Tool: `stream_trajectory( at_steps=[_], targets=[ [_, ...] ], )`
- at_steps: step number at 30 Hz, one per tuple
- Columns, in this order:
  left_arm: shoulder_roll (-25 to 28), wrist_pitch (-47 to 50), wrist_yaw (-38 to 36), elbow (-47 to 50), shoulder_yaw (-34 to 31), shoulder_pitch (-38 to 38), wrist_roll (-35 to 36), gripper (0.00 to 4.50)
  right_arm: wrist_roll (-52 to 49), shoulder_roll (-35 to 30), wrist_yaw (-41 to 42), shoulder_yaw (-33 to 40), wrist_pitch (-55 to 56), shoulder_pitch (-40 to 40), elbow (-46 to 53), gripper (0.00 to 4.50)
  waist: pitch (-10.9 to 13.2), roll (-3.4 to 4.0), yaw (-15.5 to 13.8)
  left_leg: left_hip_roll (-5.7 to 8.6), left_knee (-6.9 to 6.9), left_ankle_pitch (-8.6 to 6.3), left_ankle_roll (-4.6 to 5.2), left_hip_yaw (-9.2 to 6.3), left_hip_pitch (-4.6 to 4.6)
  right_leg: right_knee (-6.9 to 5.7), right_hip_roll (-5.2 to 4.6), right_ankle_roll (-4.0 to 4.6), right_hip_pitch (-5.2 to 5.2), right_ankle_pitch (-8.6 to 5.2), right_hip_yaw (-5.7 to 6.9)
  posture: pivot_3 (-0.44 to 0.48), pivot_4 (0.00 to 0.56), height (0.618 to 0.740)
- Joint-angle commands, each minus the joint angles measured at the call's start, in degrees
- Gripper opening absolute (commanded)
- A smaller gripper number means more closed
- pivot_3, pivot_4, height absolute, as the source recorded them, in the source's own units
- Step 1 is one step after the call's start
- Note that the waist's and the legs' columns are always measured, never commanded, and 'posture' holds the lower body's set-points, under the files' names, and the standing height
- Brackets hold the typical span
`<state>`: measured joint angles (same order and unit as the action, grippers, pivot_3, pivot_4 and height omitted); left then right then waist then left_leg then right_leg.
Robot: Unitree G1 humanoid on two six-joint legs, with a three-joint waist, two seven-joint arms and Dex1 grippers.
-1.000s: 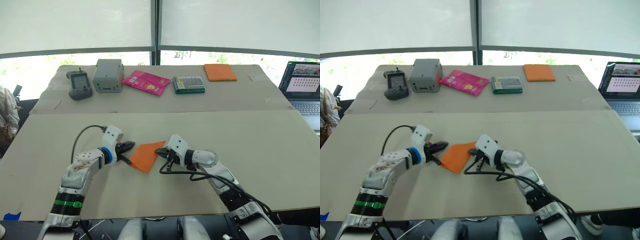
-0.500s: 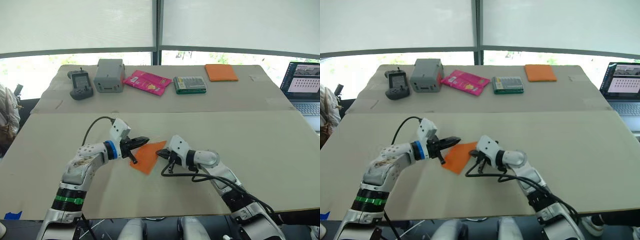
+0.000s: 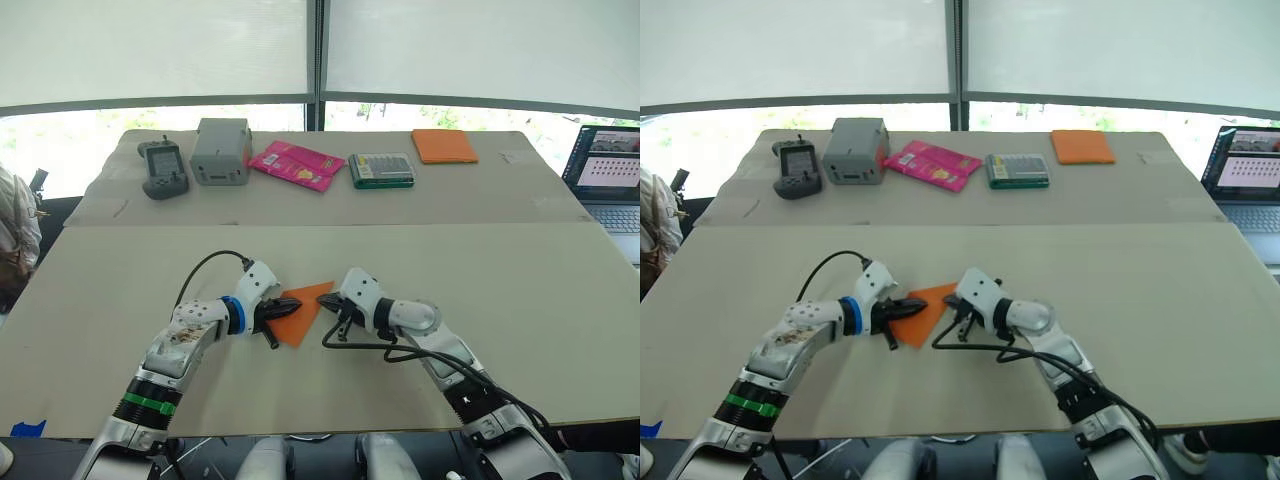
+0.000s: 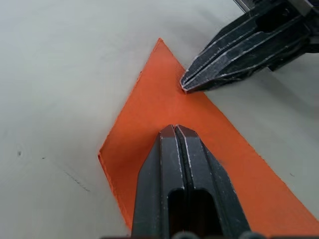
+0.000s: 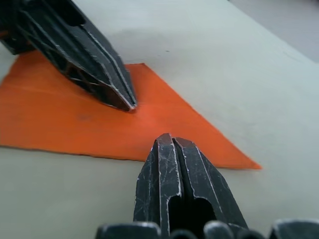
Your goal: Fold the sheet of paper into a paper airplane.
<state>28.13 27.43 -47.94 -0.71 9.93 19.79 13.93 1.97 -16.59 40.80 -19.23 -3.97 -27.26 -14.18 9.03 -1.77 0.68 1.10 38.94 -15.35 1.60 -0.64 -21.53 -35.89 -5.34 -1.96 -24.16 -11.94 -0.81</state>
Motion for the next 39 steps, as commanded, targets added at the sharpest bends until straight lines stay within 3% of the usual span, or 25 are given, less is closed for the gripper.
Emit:
stream_trajectory(
  at_steps=[1, 8, 22, 29, 39],
  targets=[
    [0.17, 0.18, -0.28, -0.06, 0.99, -1.12, -0.89, 0.03, 1.03, -1.0, -1.9, 2.71, 3.32, -3.12, -5.94, 0.0, 0.0, 0.0, 0.03, 0.0, 0.0, 0.0, 0.0, 0.02, 0.02, 0.0, 0.0, 0.0, 0.0, 0.0, -0.01, 0.0, 0.15, 0.74],
    [0.23, 0.42, -0.46, 0.05, 0.86, -1.13, -0.93, 0.03, 1.68, 0.04, -2.89, 3.26, 7.45, -6.21, -13.81, 0.0, 0.0, 0.0, 0.12, -0.03, -0.02, 0.0, 0.0, 0.02, 0.06, -0.01, 0.02, 0.0, 0.03, 0.0, -0.02, 0.0, 0.15, 0.74],
    [-0.59, 2.18, -0.44, -1.98, 0.39, 0.74, -0.5, 0.03, 2.26, -0.42, 4.89, -1.01, 10.15, 1.82, -2.81, 0.0, -0.01, 0.01, 0.06, -0.04, -0.03, 0.0, 0.01, 0.02, 0.15, -0.03, 0.03, 0.0, 0.09, 0.0, -0.03, 0.0, 0.15, 0.74],
    [-0.99, 3.64, -0.55, -1.87, 0.01, 0.86, 0.12, 0.03, 5.47, -2.31, 10.58, -7.21, 0.49, 3.42, 4.91, 0.0, -0.02, 0.03, 0.05, -0.03, -0.03, 0.0, 0.01, 0.03, 0.17, -0.03, 0.03, 0.0, 0.11, 0.0, -0.03, 0.0, 0.15, 0.74],
    [0.03, 4.02, -1.34, -1.84, 0.05, 0.58, 0.0, 0.03, 1.89, -1.9, 18.43, -12.68, -12.93, 4.84, 14.22, 0.0, -0.1, 0.05, 0.07, -0.04, -0.04, 0.0, 0.01, 0.02, 0.24, -0.02, 0.06, 0.0, 0.15, -0.01, -0.03, 0.0, 0.15, 0.74]
  ],
)
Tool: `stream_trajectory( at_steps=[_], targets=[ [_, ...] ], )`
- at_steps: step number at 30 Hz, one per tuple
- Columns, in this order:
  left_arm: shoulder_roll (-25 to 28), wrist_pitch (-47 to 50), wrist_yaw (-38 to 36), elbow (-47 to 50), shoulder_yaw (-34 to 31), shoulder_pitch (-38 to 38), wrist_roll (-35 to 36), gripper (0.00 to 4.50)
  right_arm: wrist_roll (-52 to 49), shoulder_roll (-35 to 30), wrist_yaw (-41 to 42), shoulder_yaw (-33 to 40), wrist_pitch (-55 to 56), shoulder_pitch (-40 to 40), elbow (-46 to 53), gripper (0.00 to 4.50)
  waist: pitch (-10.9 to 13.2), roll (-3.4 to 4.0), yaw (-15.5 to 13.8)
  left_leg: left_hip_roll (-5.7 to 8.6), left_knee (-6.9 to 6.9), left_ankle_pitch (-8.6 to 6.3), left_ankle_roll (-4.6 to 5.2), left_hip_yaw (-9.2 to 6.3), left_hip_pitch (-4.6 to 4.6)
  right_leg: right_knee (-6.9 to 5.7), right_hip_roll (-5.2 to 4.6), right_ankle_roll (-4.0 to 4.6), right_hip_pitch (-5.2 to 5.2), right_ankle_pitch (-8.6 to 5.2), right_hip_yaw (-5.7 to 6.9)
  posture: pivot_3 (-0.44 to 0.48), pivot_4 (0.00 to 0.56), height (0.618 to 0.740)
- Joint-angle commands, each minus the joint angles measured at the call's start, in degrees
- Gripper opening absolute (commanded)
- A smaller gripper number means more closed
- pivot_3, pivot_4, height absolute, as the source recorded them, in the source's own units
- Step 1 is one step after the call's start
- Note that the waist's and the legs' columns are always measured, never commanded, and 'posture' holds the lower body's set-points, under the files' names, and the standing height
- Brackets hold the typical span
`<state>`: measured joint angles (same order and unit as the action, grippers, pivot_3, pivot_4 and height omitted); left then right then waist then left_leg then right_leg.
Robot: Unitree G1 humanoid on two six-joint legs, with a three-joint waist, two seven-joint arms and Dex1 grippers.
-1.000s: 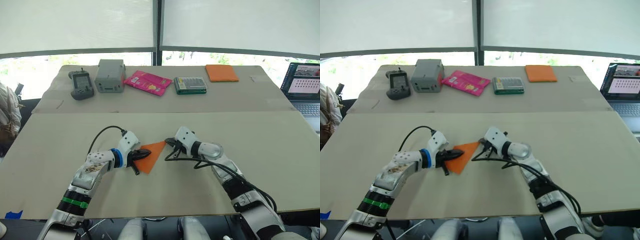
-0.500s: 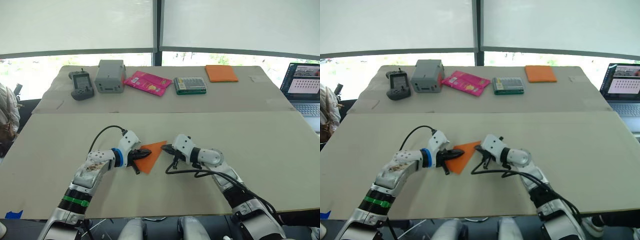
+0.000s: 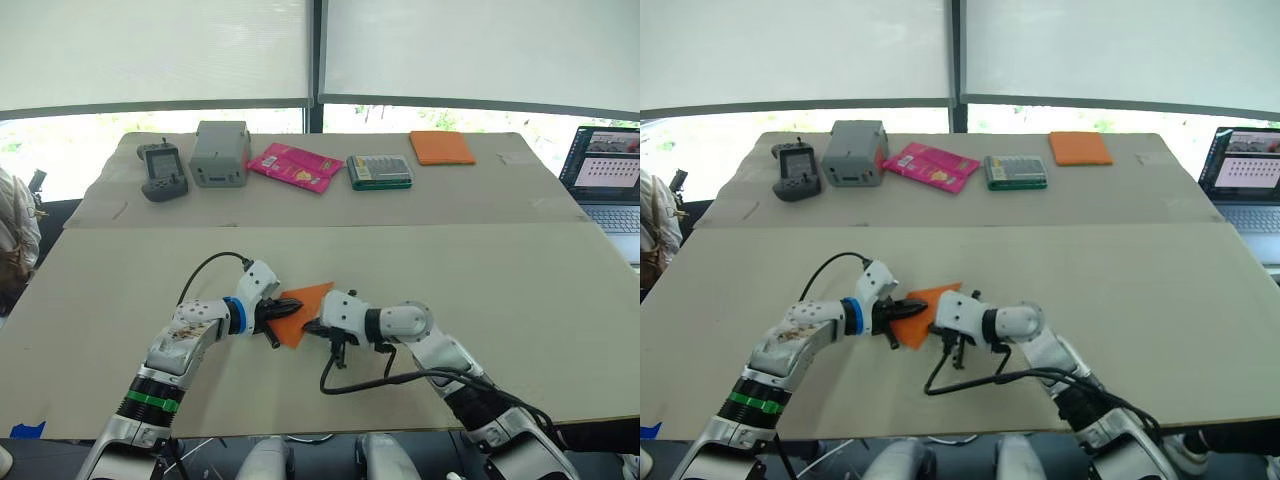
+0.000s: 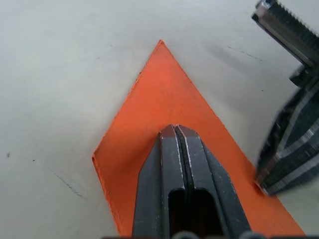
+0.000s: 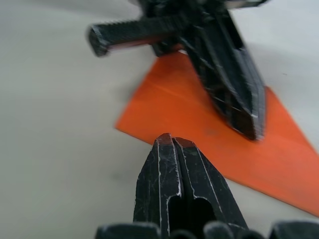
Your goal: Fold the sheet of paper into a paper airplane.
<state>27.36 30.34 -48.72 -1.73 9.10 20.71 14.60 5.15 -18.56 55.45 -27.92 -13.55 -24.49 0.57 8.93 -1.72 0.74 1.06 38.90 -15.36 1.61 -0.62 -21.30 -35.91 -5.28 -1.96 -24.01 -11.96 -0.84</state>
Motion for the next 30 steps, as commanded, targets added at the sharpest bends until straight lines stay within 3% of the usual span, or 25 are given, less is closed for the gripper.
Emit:
stream_trajectory(
  at_steps=[1, 6, 14, 22, 30],
  targets=[
    [0.99, 1.11, -0.77, -1.0, 0.8, -0.16, -0.66, 0.03, -1.9, 0.24, 4.41, -4.28, -3.66, 2.19, -0.38, 0.0, 0.0, 0.01, 0.02, 0.0, 0.0, 0.0, 0.0, 0.0, 0.0, 0.0, 0.0, 0.0, 0.0, 0.0, 0.0, 0.0, 0.15, 0.74],
    [1.53, 1.37, -1.42, -1.37, 0.58, 0.61, -0.63, 0.03, -2.03, 0.56, 4.05, -4.2, -3.84, 1.71, -0.59, 0.0, 0.0, 0.01, 0.09, -0.01, -0.04, 0.0, 0.0, 0.0, 0.03, 0.0, 0.04, 0.0, -0.02, -0.01, 0.0, 0.0, 0.15, 0.74],
    [1.2, 1.78, -1.73, -2.16, -0.19, 1.34, 0.03, 0.03, -3.11, -0.42, -2.23, 4.28, -5.38, -2.05, 4.12, 0.0, 0.02, -0.01, 0.03, 0.01, -0.01, 0.0, 0.0, 0.01, -0.03, -0.03, 0.01, 0.0, -0.07, 0.0, 0.0, 0.0, 0.15, 0.74],
    [1.35, 3.21, -0.61, -0.76, -1.65, 0.69, 1.3, 0.03, 2.38, 0.13, -11.73, 5.78, -8.45, -6.39, -4.92, 0.0, 0.02, -0.01, 0.04, 0.01, -0.03, 0.0, -0.01, 0.01, -0.1, -0.03, 0.0, 0.01, -0.15, 0.0, 0.0, 0.0, 0.15, 0.74],
    [2.2, 4.79, 1.22, 3.05, -3.66, -1.71, 2.04, 0.03, 2.99, -1.41, -14.15, 7.63, -9.13, -8.39, -12.04, 0.0, 0.02, -0.01, 0.1, 0.0, -0.03, 0.0, -0.01, 0.02, -0.1, -0.01, -0.02, 0.01, -0.14, 0.0, -0.01, 0.0, 0.15, 0.74]
  ],
)
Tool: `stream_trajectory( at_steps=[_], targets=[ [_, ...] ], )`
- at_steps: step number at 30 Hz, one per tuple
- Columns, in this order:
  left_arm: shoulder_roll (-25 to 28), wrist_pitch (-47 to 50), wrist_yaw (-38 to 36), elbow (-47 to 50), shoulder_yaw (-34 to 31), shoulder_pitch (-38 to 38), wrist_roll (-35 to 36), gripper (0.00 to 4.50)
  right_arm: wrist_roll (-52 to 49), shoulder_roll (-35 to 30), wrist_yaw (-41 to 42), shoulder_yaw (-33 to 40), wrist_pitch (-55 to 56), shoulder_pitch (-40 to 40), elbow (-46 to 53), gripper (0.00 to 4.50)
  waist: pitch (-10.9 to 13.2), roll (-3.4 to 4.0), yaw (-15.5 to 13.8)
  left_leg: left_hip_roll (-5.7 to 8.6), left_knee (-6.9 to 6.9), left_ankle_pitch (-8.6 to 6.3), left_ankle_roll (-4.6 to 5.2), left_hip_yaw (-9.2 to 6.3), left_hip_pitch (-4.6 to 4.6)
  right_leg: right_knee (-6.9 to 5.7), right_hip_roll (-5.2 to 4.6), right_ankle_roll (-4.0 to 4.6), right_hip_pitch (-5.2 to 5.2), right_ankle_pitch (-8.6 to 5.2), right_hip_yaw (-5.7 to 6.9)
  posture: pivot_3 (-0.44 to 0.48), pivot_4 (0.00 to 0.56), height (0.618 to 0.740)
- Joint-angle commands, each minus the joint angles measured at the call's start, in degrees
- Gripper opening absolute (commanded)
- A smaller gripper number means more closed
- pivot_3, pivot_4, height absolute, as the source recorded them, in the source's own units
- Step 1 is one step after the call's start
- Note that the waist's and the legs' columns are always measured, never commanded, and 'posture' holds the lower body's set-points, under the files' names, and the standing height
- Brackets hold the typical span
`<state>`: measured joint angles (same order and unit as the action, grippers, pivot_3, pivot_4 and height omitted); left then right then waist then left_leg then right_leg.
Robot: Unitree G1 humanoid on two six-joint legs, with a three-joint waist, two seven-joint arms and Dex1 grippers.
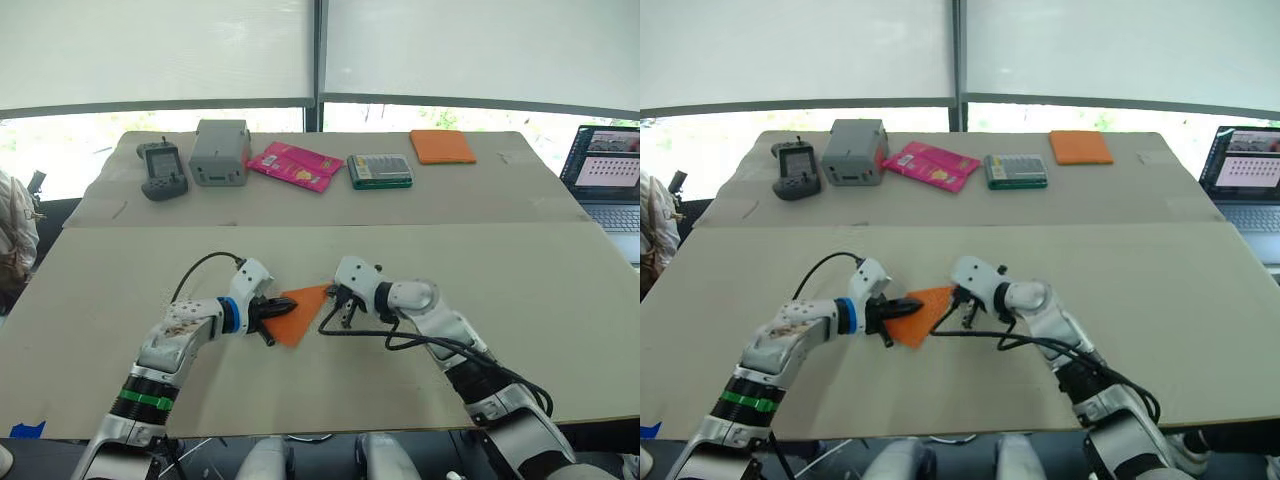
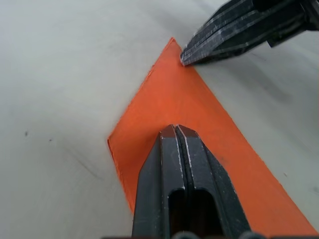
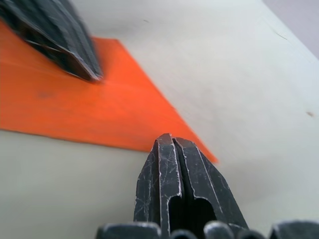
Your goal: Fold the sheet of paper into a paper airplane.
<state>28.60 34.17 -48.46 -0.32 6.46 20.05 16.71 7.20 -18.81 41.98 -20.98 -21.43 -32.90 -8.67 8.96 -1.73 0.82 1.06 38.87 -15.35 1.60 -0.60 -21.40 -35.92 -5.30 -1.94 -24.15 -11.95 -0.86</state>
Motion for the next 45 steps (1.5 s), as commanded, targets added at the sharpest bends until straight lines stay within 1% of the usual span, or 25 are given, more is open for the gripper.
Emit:
stream_trajectory(
  at_steps=[1, 7, 12, 15, 17, 20, 24, 26, 29, 35, 39, 42, 45],
  targets=[
    [0.98, 1.05, 1.19, 2.16, -1.05, -1.58, 0.01, 0.03, 0.94, -1.4, -0.42, 0.71, -1.28, -0.34, -3.2, 0.0, 0.0, 0.0, 0.02, -0.01, 0.0, 0.0, 0.0, -0.01, 0.0, 0.0, 0.01, 0.0, 0.0, 0.0, 0.0, 0.0, 0.15, 0.74],
    [0.75, 1.65, 2.41, 4.81, -0.87, -4.06, 0.22, 0.03, 0.29, -2.69, 2.54, 0.11, -2.23, -1.41, -2.51, 0.0, 0.0, 0.0, -0.17, 0.01, 0.02, 0.0, 0.0, -0.01, 0.02, 0.0, -0.03, 0.0, 0.05, 0.0, 0.01, 0.0, 0.15, 0.74],
    [0.45, 2.05, 3.21, 6.19, -0.77, -5.22, 0.67, 0.03, -0.05, -4.36, 6.64, -1.84, -7.37, -0.49, 1.84, 0.0, 0.0, 0.0, -0.18, 0.01, -0.01, 0.0, 0.0, -0.01, 0.01, 0.03, -0.04, 0.0, 0.04, 0.0, 0.01, 0.0, 0.15, 0.74],
    [0.26, 2.17, 3.51, 6.72, -0.62, -5.69, 0.83, 0.03, -0.26, -3.49, 6.65, -2.42, -8.45, -0.36, 2.84, 0.0, 0.0, 0.0, -0.11, 0.01, -0.02, -0.01, 0.0, -0.01, 0.0, 0.06, -0.04, 0.0, 0.04, 0.0, 0.02, 0.0, 0.15, 0.74],
    [0.01, 2.22, 3.7, 6.81, -0.49, -5.82, 0.94, 0.03, 0.46, -1.99, 5.25, -2.85, -6.14, -1.34, 0.09, 0.0, 0.0, 0.0, -0.08, 0.01, -0.03, -0.01, 0.0, -0.01, 0.0, 0.07, -0.04, 0.0, 0.04, 0.0, 0.01, 0.0, 0.15, 0.74],
    [-0.47, 2.67, 4.19, 7.43, 0.14, -6.25, 1.13, 0.03, 2.28, 0.74, 2.48, -3.29, -0.24, -4.23, -7.75, 0.0, -0.01, -0.01, 0.51, -0.03, -0.03, 0.0, 0.0, 0.03, 0.09, 0.05, 0.0, 0.04, 0.08, 0.02, 0.0, 0.0, 0.15, 0.74],
    [-0.52, 4.12, 4.17, 10.09, 1.65, -7.85, 1.78, 0.03, 3.27, 3.43, 1.38, -3.49, 5.85, -7.93, -16.96, 0.0, -0.02, -0.01, 1.4, -0.08, -0.04, 0.01, -0.01, 0.04, 0.25, -0.01, 0.09, 0.1, 0.15, 0.06, -0.03, 0.0, 0.15, 0.74],
    [-1.0, 4.82, 4.61, 11.11, 2.32, -8.43, 1.94, 0.03, 2.61, 5.76, 1.14, -2.83, 8.87, -10.99, -21.46, 0.0, -0.02, 0.0, 1.67, -0.08, -0.06, 0.01, -0.01, 0.04, 0.25, -0.05, 0.09, 0.1, 0.13, 0.06, -0.05, 0.0, 0.15, 0.74],
    [-1.74, 5.36, 5.05, 11.0, 2.79, -7.81, 1.89, 0.03, 1.65, 7.63, 1.9, -1.89, 11.72, -13.5, -24.91, 0.0, -0.02, 0.0, 1.7, -0.09, -0.08, 0.01, -0.01, 0.04, 0.25, -0.07, 0.1, 0.11, 0.1, 0.06, -0.07, 0.0, 0.15, 0.74],
    [-2.97, 5.56, 5.51, 10.17, 3.07, -6.48, 1.96, 0.03, 0.82, 9.38, 2.4, -0.1, 15.25, -13.9, -27.63, 0.0, -0.01, 0.0, 1.67, -0.03, -0.12, 0.0, -0.02, 0.04, 0.22, -0.05, 0.0, 0.11, 0.06, 0.06, -0.09, 0.0, 0.15, 0.74],
    [-2.9, 5.7, 5.3, 10.19, 2.63, -6.45, 1.93, 0.03, -0.25, 8.05, 3.1, 1.48, 15.25, -11.48, -23.37, 0.0, -0.01, 0.01, 1.65, -0.04, -0.14, 0.0, -0.02, 0.03, 0.2, -0.05, 0.0, 0.11, 0.02, 0.06, -0.09, 0.0, 0.15, 0.74],
    [-1.61, 5.89, 5.06, 10.25, 1.07, -6.67, 2.13, 0.03, -3.64, 6.83, 4.77, 4.21, 14.06, -8.92, -15.27, 0.0, 0.01, 0.03, 1.59, -0.04, -0.2, -0.01, -0.03, 0.02, 0.1, -0.01, -0.01, 0.11, -0.06, 0.06, -0.08, 0.0, 0.15, 0.74],
    [-0.57, 6.04, 5.41, 10.03, -0.86, -6.49, 2.85, 0.03, -6.38, 5.7, 7.48, 4.43, 11.06, -5.58, -6.19, 0.0, 0.03, 0.06, 1.67, -0.04, -0.2, -0.01, -0.04, -0.01, -0.14, 0.03, -0.01, 0.1, -0.25, 0.06, -0.08, 0.0, 0.15, 0.74]
  ],
)
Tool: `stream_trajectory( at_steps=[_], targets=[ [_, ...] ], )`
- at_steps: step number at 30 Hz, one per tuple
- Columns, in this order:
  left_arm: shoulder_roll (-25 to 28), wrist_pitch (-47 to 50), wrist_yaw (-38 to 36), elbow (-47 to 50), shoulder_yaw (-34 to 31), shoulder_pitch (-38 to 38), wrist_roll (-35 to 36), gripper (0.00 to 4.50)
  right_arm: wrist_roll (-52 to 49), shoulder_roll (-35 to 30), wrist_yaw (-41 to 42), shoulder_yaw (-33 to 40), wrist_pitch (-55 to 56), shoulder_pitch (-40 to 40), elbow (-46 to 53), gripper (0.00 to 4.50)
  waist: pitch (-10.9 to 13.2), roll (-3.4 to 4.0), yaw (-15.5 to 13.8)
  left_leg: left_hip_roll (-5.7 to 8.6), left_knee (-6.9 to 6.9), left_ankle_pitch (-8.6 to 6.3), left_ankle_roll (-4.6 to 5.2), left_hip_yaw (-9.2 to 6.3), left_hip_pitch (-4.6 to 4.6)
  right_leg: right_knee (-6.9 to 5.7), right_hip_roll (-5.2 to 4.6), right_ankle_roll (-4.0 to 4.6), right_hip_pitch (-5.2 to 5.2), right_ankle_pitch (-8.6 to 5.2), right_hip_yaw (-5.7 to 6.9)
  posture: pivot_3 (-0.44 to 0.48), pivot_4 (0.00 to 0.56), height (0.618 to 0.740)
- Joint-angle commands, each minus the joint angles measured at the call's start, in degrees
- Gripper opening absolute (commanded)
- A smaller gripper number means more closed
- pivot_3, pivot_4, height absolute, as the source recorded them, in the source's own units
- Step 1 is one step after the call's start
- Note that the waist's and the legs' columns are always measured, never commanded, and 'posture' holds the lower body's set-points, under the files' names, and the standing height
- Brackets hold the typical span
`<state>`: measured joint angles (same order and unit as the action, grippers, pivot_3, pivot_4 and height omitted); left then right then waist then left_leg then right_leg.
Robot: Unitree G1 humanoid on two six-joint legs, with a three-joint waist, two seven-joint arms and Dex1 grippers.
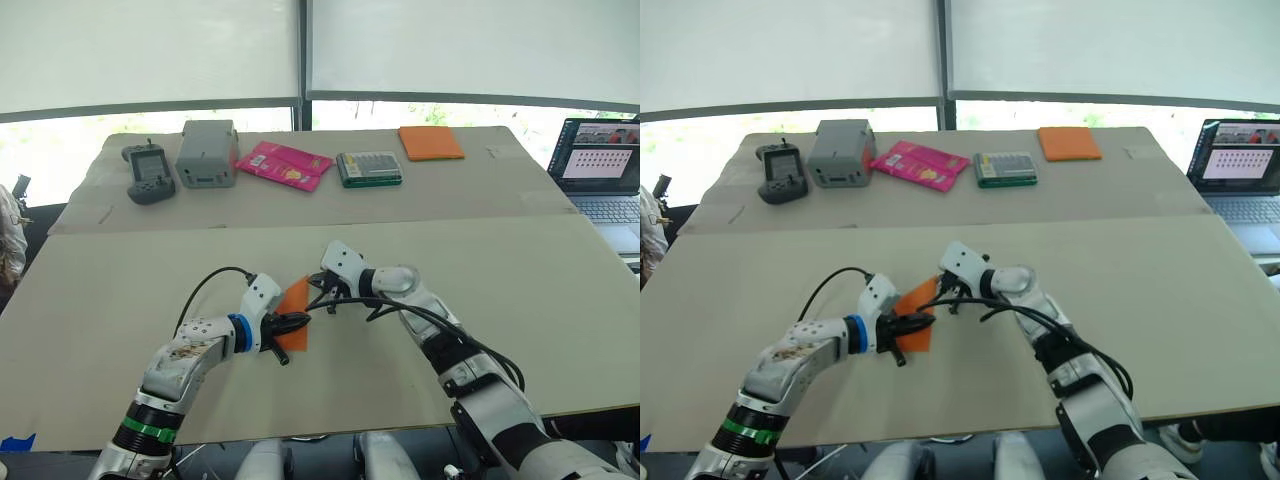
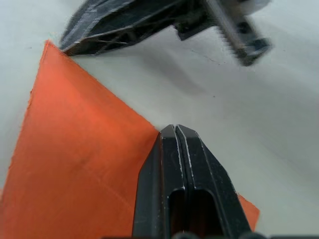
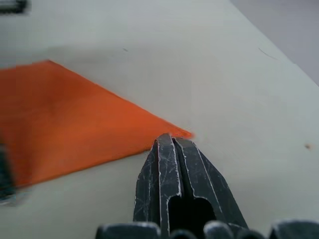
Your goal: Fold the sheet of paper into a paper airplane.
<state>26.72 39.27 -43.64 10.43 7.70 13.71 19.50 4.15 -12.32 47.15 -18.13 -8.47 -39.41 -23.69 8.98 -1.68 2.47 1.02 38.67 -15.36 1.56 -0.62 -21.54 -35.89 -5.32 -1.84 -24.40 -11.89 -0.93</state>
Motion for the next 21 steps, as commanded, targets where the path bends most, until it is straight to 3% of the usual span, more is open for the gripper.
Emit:
stream_trajectory(
  at_steps=[1, 9, 17, 21],
  targets=[
    [1.45, 0.95, 0.76, -0.75, -2.29, -0.11, 0.25, 0.03, -3.83, -1.0, 2.87, 1.38, -2.6, 1.58, 10.56, 0.0, 0.01, 0.02, 0.04, 0.0, 0.0, 0.0, 0.0, 0.0, -0.03, 0.0, 0.0, 0.0, -0.03, 0.0, 0.0, 0.0, 0.15, 0.74],
    [1.4, 1.04, 1.44, 0.74, -2.46, -1.73, 0.68, 0.03, -3.04, 1.5, 4.22, -3.0, -7.87, 2.24, 8.16, 0.0, 0.02, 0.02, -0.08, 0.0, 0.01, 0.0, 0.0, -0.03, -0.03, 0.02, 0.0, 0.0, -0.01, 0.0, 0.04, 0.0, 0.15, 0.74],
    [7.21, -1.04, -2.25, 0.97, -8.19, -2.97, 3.28, 0.03, -1.21, -0.07, 6.55, -6.76, -9.8, 2.4, 6.79, 0.0, 0.05, 0.07, -0.09, -0.01, 0.01, 0.0, -0.01, -0.07, -0.02, 0.02, 0.0, 0.01, -0.03, -0.01, 0.1, 0.0, 0.15, 0.74],
    [6.04, -2.98, -1.13, -4.16, -9.52, 1.51, 2.91, 0.03, -0.11, -1.67, 7.67, -9.26, -10.66, 4.73, 8.31, 0.0, 0.05, 0.07, -0.76, 0.04, 0.04, 0.0, -0.01, -0.08, -0.01, 0.06, -0.05, 0.0, 0.05, -0.01, 0.13, 0.0, 0.15, 0.74]
  ],
)
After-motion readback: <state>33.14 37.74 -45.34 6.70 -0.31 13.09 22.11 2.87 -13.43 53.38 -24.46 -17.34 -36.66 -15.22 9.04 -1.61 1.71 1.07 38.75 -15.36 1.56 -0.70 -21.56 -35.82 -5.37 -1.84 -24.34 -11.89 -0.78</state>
